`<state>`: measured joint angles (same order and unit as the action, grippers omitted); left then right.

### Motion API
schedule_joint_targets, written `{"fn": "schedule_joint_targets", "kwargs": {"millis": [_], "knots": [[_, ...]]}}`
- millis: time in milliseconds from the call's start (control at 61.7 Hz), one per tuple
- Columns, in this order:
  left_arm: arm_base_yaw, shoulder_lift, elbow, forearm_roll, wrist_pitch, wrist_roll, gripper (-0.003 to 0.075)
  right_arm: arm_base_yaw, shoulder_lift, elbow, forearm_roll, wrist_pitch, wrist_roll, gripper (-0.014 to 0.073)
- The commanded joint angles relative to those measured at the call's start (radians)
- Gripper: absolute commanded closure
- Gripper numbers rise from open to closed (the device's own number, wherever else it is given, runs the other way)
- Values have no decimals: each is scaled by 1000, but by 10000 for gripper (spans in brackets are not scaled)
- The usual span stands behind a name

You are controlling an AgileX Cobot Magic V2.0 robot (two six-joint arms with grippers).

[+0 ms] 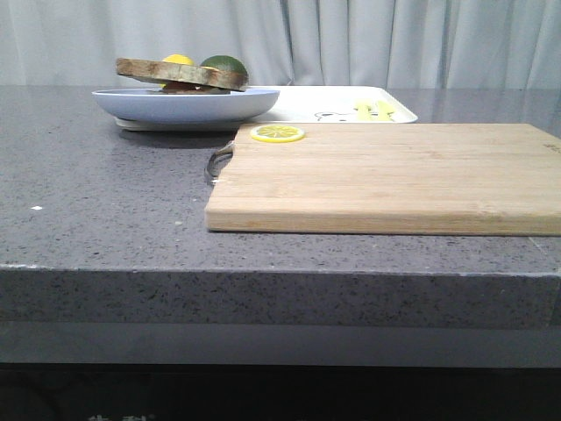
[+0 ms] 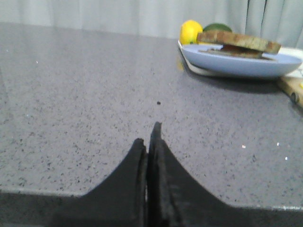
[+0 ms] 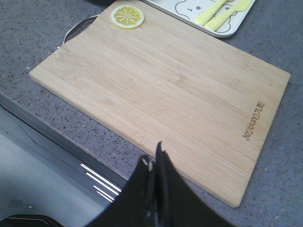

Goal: Place bread and move sandwich to tray

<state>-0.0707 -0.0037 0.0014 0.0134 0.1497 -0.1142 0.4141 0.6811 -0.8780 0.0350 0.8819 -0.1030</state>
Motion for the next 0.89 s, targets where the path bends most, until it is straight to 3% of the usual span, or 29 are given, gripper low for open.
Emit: {"fn": "schedule_joint_targets", "kwargs": {"millis": [0,341,876], "knots": [[1,-23,5,44,-108,-69,738,-5,-2,-23,-7,-61,-2,712],[1,-23,5,44,-143,12,738,-5,-2,-23,-7,-61,-2,712],[14,-23,5,44,-143,12,738,-5,-2,-23,-7,-61,-2,712]]}}
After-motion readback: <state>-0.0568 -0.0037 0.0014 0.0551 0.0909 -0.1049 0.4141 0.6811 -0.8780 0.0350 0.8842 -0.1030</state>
